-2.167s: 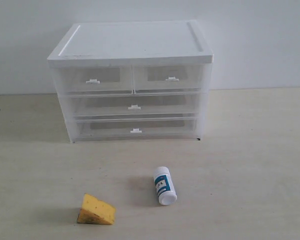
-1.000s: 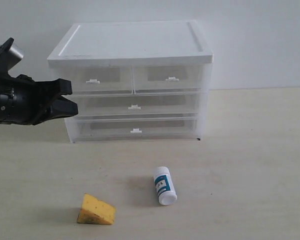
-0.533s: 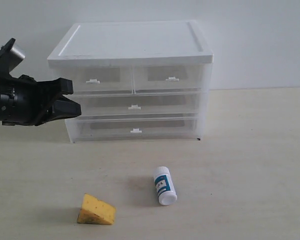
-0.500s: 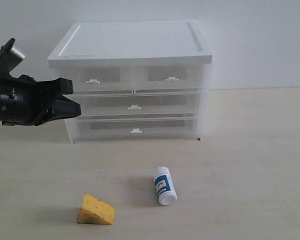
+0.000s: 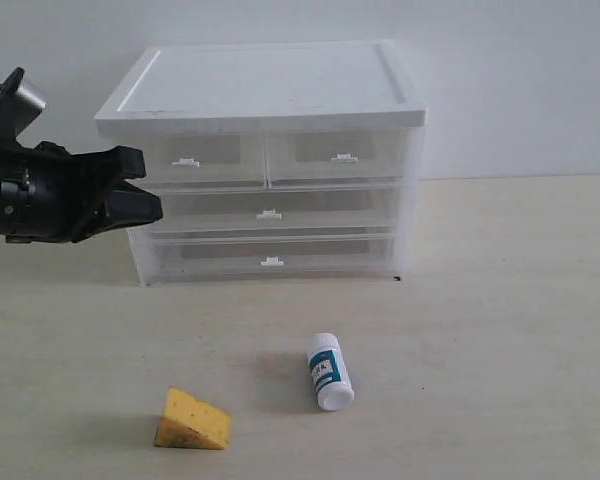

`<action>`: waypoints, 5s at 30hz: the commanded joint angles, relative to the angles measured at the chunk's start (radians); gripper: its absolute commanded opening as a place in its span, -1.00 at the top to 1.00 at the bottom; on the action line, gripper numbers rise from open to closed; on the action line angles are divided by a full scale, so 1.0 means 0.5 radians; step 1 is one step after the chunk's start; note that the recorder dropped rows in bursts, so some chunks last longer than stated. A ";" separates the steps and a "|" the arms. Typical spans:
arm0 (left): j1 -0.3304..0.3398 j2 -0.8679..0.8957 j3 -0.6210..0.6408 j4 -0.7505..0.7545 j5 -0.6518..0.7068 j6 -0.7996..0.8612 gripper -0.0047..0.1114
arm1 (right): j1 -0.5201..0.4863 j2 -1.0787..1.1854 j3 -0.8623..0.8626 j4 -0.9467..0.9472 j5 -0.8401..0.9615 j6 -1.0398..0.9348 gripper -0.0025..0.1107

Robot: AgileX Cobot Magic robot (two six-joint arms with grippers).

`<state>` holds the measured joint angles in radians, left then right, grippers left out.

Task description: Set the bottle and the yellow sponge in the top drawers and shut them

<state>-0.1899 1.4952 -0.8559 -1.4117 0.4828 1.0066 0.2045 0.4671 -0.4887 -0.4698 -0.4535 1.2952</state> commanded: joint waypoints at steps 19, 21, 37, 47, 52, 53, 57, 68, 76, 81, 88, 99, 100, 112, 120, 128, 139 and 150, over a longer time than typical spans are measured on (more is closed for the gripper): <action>-0.012 0.089 -0.038 -0.665 -0.073 0.894 0.85 | 0.009 3.019 -0.620 -0.416 -1.535 0.895 0.96; -0.012 0.174 -0.100 -0.665 -0.073 0.898 0.85 | 0.009 3.084 -0.714 -0.416 -1.535 0.930 0.95; -0.003 0.527 -0.445 -0.665 -0.091 0.844 0.85 | 0.009 3.099 -0.922 -0.592 -1.504 0.952 0.04; -0.003 0.555 -0.511 -0.665 -0.098 0.853 0.85 | 0.009 3.120 -1.072 -0.613 -1.324 1.004 0.06; -0.003 0.555 -0.514 -0.665 -0.186 0.853 0.85 | 0.018 3.194 -1.138 -0.616 -1.327 1.032 0.06; -0.003 0.555 -0.514 -0.665 -0.202 0.853 0.85 | 0.027 3.209 -1.152 -0.608 -1.326 1.028 0.06; -0.003 0.557 -0.514 -0.665 -0.236 0.858 0.85 | 0.051 3.318 -1.235 -0.589 -1.341 1.002 0.06; -0.003 0.638 -0.552 -0.665 -0.257 0.934 0.85 | 0.051 3.375 -1.347 -0.597 -1.433 0.932 0.06; -0.003 0.714 -0.568 -0.665 -0.257 0.934 0.85 | 0.051 3.375 -1.347 -0.579 -1.433 0.844 0.87; -0.003 0.718 -0.568 -0.665 -0.257 0.934 0.85 | 0.051 3.375 -1.347 -0.613 -1.433 0.844 0.92; -0.003 0.717 -0.572 -0.665 -0.257 0.938 0.85 | 0.051 3.361 -1.307 -0.733 -1.479 0.857 0.91; -0.003 0.722 -0.629 -0.665 -0.257 0.939 0.85 | 0.051 3.086 -0.883 -0.701 -1.529 0.665 0.91; -0.003 0.722 -0.629 -0.665 -0.257 0.939 0.85 | 0.051 3.057 -0.853 -0.707 -1.529 0.665 0.91; -0.003 0.722 -0.629 -0.665 -0.218 0.939 0.85 | 0.051 2.872 -0.577 -0.670 -1.535 0.554 0.91; -0.003 0.722 -0.629 -0.665 -0.210 0.939 0.85 | 0.051 2.880 -0.586 -0.581 -1.423 0.582 0.50; -0.003 0.722 -0.629 -0.665 -0.210 0.939 0.85 | 0.051 2.880 -0.675 -0.521 -1.128 0.655 0.15; -0.003 0.722 -0.629 -0.665 -0.210 0.939 0.85 | 0.051 2.888 -0.841 -0.565 -1.117 0.820 0.07; -0.003 0.722 -0.629 -0.665 -0.210 0.939 0.85 | 0.051 3.091 -0.912 -0.510 -1.326 0.805 0.08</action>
<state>-0.1843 1.8245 -1.1495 -1.7082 0.4010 1.4691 0.2351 1.9853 -0.9302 -0.7250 -1.1020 1.7100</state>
